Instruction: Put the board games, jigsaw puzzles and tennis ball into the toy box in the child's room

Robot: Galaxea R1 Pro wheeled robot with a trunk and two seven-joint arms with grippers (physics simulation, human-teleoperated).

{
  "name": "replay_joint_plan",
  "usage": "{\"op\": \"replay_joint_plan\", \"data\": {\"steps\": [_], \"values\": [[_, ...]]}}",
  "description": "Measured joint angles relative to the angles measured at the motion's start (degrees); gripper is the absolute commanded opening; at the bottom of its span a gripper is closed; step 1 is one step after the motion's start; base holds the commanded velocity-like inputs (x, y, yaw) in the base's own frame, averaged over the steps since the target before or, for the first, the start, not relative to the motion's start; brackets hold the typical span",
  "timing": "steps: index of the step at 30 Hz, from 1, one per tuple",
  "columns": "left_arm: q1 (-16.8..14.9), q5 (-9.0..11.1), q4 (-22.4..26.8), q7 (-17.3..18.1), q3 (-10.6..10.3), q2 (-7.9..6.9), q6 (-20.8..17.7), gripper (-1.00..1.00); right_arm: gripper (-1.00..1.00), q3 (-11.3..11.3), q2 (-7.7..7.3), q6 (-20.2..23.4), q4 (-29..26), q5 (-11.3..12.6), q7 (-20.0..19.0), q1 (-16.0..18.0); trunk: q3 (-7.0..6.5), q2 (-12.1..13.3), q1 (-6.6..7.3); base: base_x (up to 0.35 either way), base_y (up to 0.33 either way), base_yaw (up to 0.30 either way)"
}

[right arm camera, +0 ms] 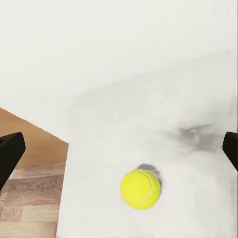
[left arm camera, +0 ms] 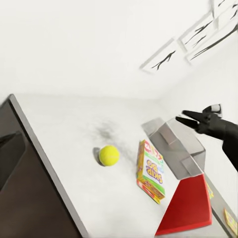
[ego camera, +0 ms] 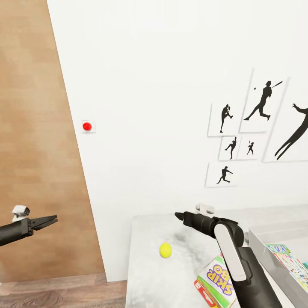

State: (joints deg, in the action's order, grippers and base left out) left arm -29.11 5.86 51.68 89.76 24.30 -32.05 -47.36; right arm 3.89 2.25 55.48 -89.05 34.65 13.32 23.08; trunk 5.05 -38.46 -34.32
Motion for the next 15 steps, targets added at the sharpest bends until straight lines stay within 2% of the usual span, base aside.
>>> {"op": "replay_joint_plan", "data": {"steps": [2, 5, 11, 15], "values": [[0.0, 0.0, 0.0, 0.0, -0.9, 0.31, 0.0, 1.00, 1.00, 0.0, 0.11, 2.3, -0.1, 0.1, 4.4, 1.0, 0.00, 0.0, 0.00, 0.000, 0.000, 0.000], [-0.1, 0.0, 0.0, 0.0, -2.0, 0.77, -0.1, 1.00, 1.00, -0.2, -0.04, 3.9, -0.2, 0.3, 8.6, 1.6, 0.00, 0.0, 0.00, 0.000, 0.000, 0.000], [-0.2, 0.0, 0.0, 0.0, -4.0, 1.19, 0.0, 1.00, 1.00, -0.6, -0.71, 4.4, -0.4, 0.4, 11.4, 2.0, 0.00, 0.0, 0.00, 0.000, 0.000, 0.000], [-0.3, 0.0, 0.0, 0.0, -4.5, 1.26, 0.0, 1.00, 1.00, -2.5, -0.98, 4.4, -0.4, 0.3, 12.0, 2.1, 0.00, 0.0, 0.00, 0.000, 0.000, 0.000]]}}
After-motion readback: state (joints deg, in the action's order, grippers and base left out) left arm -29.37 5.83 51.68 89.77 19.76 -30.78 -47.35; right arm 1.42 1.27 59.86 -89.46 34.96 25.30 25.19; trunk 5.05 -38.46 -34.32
